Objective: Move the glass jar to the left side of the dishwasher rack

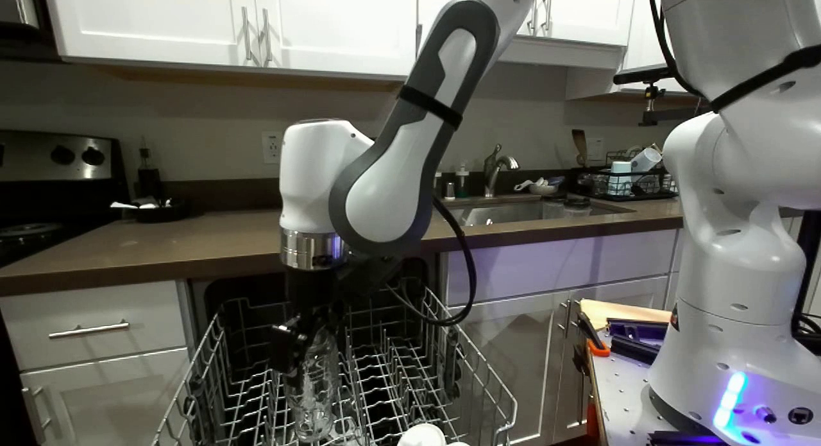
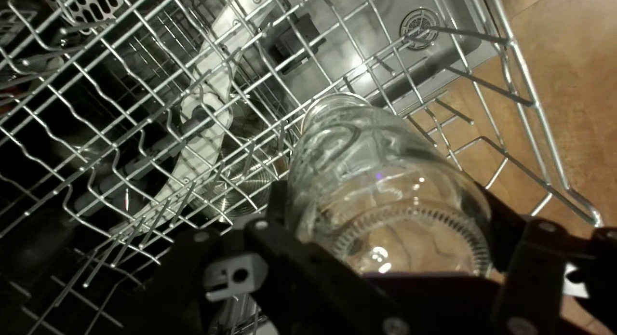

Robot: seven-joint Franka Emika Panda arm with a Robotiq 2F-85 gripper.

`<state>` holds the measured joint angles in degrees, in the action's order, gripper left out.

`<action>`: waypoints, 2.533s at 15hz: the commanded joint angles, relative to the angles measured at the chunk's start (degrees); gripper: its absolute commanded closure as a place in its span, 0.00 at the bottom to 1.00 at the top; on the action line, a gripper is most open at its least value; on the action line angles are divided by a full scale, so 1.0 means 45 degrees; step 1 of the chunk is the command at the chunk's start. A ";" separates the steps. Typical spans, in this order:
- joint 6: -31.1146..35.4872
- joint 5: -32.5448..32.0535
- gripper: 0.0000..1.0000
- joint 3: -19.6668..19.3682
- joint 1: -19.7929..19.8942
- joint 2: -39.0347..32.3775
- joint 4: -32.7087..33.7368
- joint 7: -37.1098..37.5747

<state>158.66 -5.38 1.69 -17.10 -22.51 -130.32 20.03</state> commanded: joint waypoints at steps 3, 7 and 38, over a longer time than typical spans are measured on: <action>0.0442 0.0121 0.38 -0.0020 -0.0449 0.0273 -0.0479 0.0672; 0.0392 0.0301 0.38 0.0139 -0.0476 0.0107 -0.0382 0.0669; 0.0753 0.0819 0.38 -0.0402 -0.0963 -0.0598 -0.0248 0.0663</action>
<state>162.84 -0.90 1.13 -20.29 -26.78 -131.04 22.03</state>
